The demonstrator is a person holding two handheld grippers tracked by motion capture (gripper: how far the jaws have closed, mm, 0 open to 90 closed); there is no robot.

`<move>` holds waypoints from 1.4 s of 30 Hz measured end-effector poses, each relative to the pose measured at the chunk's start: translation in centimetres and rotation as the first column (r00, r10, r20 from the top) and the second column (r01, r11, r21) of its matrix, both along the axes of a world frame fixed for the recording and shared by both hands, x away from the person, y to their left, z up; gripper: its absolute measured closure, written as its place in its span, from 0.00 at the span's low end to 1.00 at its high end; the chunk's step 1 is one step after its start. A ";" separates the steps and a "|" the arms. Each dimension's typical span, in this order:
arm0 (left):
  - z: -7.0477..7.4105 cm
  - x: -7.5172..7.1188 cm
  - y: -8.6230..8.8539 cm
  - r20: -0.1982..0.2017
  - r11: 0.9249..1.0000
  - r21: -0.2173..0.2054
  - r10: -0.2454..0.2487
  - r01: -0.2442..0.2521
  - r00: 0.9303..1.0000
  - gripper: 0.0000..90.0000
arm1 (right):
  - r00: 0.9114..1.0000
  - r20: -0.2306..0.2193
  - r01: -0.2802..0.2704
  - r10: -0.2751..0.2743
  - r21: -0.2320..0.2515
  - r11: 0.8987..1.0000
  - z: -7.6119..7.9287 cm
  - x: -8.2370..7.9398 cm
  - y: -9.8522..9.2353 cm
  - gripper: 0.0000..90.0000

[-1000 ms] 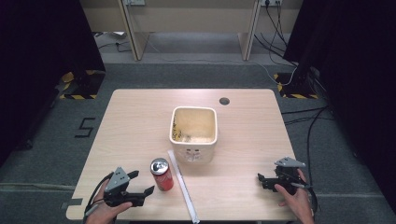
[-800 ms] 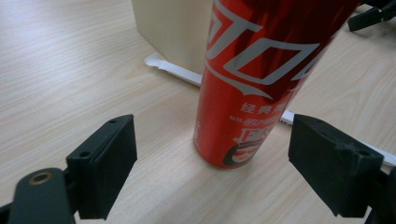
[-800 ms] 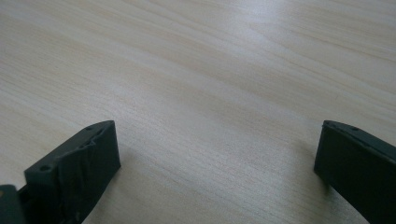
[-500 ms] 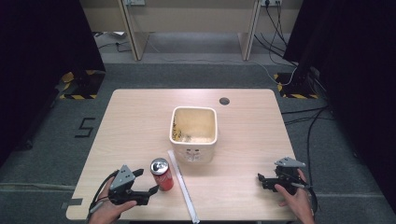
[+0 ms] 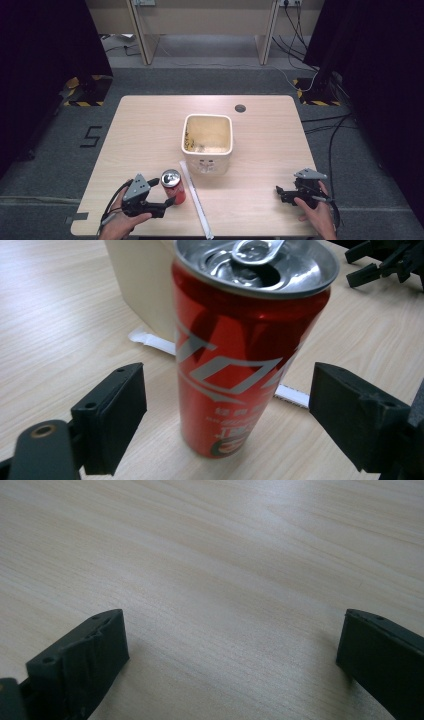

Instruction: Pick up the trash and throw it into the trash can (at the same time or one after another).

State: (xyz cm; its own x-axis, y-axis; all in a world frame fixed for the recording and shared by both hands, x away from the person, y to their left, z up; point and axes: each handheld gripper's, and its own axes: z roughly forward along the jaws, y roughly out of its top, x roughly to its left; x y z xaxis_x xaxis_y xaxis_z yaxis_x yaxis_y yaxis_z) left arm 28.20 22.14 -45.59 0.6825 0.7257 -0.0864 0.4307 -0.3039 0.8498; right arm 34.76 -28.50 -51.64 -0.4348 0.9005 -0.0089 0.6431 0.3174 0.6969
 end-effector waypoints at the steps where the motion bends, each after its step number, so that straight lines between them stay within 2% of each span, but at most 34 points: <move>1: 0.1 0.1 -0.3 0.000 1.000 0.006 -0.006 0.006 1.000 0.17 | 1.000 0.000 -0.001 0.001 0.000 1.000 0.0 0.0 0.0 0.00; 17: 0.4 1.6 -2.3 -0.008 0.999 0.029 -0.025 0.026 1.000 0.17 | 1.000 0.001 0.000 0.000 0.000 1.000 0.0 0.0 0.0 0.00; 22: 0.3 2.1 -2.4 0.000 0.999 0.030 -0.036 0.036 0.999 0.36 | 1.000 0.001 -0.002 0.002 0.000 1.000 0.0 0.0 0.0 0.00; 24: 0.4 2.1 -2.3 0.001 0.999 0.029 -0.036 0.036 0.999 0.37 | 1.000 0.001 -0.002 0.002 0.000 1.000 0.0 0.0 0.0 0.00; 28: 0.9 2.0 -2.2 0.016 0.999 0.026 -0.039 0.039 0.999 0.38 | 1.000 0.001 -0.002 0.002 0.000 1.000 0.0 0.0 0.0 0.00; 31: 1.9 2.0 -2.0 0.025 0.999 0.018 -0.043 0.042 0.999 0.38 | 1.000 0.001 -0.002 0.002 0.000 1.000 0.0 0.0 0.0 0.00; 42: 3.8 2.8 -0.6 0.033 0.999 0.014 -0.037 0.037 0.999 0.38 | 1.000 0.001 -0.002 0.002 0.000 1.000 0.0 0.0 0.0 0.00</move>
